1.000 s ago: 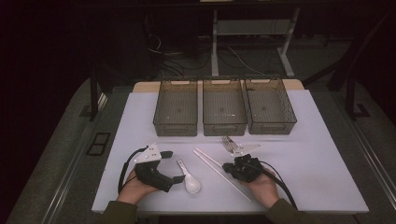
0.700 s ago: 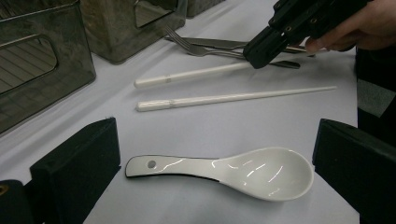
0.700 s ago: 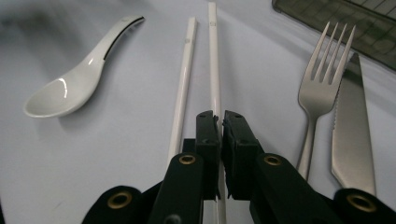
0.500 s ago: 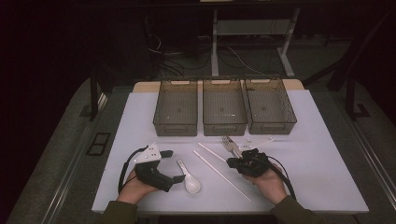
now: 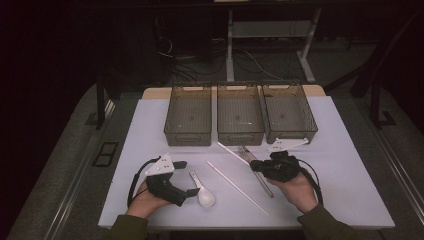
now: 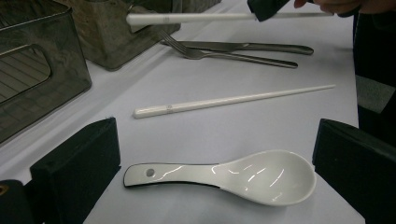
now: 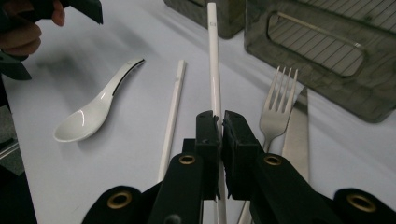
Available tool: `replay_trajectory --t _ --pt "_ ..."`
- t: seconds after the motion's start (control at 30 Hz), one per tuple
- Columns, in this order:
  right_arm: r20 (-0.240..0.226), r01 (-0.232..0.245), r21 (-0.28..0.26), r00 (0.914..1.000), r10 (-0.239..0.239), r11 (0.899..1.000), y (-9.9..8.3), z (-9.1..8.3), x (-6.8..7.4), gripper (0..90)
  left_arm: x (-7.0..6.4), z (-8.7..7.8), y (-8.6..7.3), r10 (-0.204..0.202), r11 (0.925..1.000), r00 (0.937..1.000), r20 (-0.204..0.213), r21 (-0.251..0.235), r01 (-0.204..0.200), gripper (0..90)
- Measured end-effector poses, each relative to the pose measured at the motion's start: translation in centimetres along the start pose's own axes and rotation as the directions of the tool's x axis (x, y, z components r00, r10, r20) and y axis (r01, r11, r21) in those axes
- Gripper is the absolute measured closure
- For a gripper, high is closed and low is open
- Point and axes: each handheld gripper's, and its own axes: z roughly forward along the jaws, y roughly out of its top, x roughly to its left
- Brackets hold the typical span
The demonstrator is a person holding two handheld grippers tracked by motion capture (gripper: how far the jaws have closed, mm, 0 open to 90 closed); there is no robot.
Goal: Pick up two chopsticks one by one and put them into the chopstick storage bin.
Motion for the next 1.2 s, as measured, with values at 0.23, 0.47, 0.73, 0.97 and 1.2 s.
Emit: replay_trajectory --t 0.23,0.47,0.73,0.97,1.2 --pt "-0.005 -0.003 -0.021 1.0 0.003 1.0 0.7 -0.7 -0.5 85.1 0.0 -0.1 0.0 -0.005 1.0 1.0 -0.002 -0.003 0.005 0.0" --pt "-0.002 0.01 -0.028 0.9999 -0.01 1.0 1.5 -0.7 -0.6 85.1 -0.1 -0.1 0.0 -0.011 0.9999 0.9999 0.002 -0.011 0.011 0.0" --pt "0.001 0.009 -0.036 1.0 -0.009 0.999 2.6 -0.1 -1.0 85.1 -0.1 -0.1 0.1 -0.011 0.9998 0.9999 -0.002 -0.019 0.011 0.0" --pt "0.006 0.007 -0.042 1.0 -0.007 0.999 4.1 0.4 -1.1 85.1 -0.2 -0.2 0.1 -0.015 0.9995 0.9999 -0.005 -0.027 0.015 0.0" --pt "0.02 0.005 -0.055 0.9998 -0.004 0.998 5.4 1.2 -1.3 85.1 -0.2 -0.1 0.1 -0.006 0.9998 1.0 -0.007 -0.02 0.006 0.0"
